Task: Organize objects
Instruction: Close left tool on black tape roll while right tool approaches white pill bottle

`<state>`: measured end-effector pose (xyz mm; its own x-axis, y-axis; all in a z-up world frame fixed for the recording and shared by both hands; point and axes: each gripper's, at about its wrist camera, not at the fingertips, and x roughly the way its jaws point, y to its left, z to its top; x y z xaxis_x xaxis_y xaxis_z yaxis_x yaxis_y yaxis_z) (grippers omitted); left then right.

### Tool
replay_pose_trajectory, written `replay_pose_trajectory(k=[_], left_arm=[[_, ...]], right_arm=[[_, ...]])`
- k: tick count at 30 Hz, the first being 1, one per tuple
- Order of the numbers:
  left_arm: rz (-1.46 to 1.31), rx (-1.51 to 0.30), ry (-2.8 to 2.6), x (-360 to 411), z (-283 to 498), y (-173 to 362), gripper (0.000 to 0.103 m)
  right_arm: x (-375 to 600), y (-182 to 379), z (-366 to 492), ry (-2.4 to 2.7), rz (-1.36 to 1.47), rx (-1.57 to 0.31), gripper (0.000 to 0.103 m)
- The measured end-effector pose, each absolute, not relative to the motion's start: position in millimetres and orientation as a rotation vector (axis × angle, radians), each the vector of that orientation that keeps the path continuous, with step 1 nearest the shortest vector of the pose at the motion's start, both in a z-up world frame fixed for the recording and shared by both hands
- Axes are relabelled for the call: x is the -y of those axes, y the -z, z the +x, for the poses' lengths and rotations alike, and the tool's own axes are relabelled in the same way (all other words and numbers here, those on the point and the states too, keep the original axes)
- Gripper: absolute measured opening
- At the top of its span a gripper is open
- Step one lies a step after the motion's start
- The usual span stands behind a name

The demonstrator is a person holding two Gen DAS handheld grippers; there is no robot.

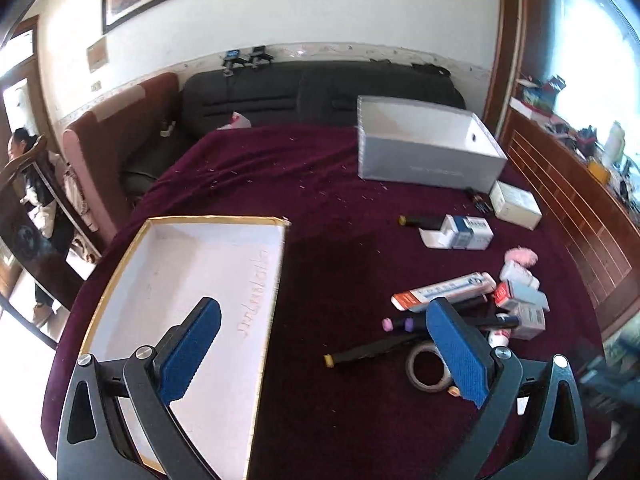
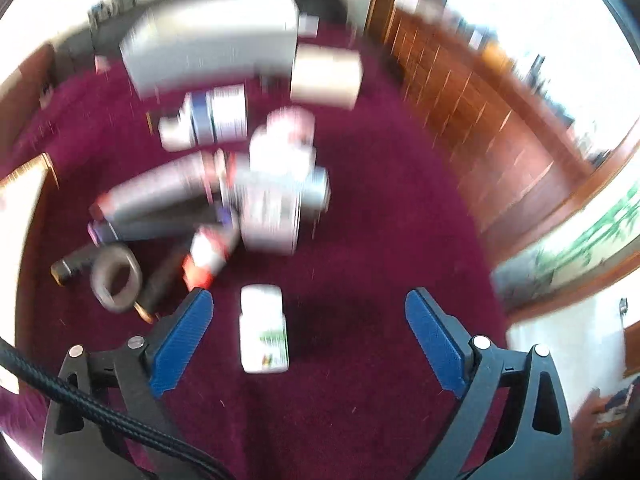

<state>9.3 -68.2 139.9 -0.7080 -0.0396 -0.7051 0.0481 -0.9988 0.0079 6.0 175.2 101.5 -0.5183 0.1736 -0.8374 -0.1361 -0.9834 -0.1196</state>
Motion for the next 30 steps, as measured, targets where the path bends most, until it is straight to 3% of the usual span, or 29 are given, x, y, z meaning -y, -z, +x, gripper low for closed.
replay_pose_trajectory(k=[3,7,15,23,24,28,30], left_arm=[[1.214,-0.02,2.873,60.0,7.4,-137.8,0.101],[1.265,0.0,2.871,53.4,4.7,-131.4,0.101],[1.562,-0.222,2.878,55.2,-7.4,-103.5,0.1],[1.573,-0.146,2.988,74.1,-15.2,-114.4,0.091],[1.603,-0.124,2.984,68.8,-15.8,-111.3,0.088],[1.75,0.034,2.965,31.1,-13.8,-85.5,0.053],[1.797,0.081,2.941,17.5,-15.3,-70.3,0.049]], right_arm=[[-160.3,-136.6,11.8,-2.699,-1.201,0.088,0.103],[-159.9,-104.4,-13.7,-2.606,-1.519,-0.036,0.098],[-177.5,-79.4,-7.1,-2.546,-1.595,-0.146,0.098],[-206.6,-72.7,0.6,-2.5,-1.616,-0.287,0.098],[-210.0,-70.2,0.9,-2.491,-1.624,-0.301,0.098],[-213.4,-66.0,-0.1,-2.482,-1.641,-0.308,0.098],[-213.1,-67.7,-0.1,-2.491,-1.638,-0.3,0.098]])
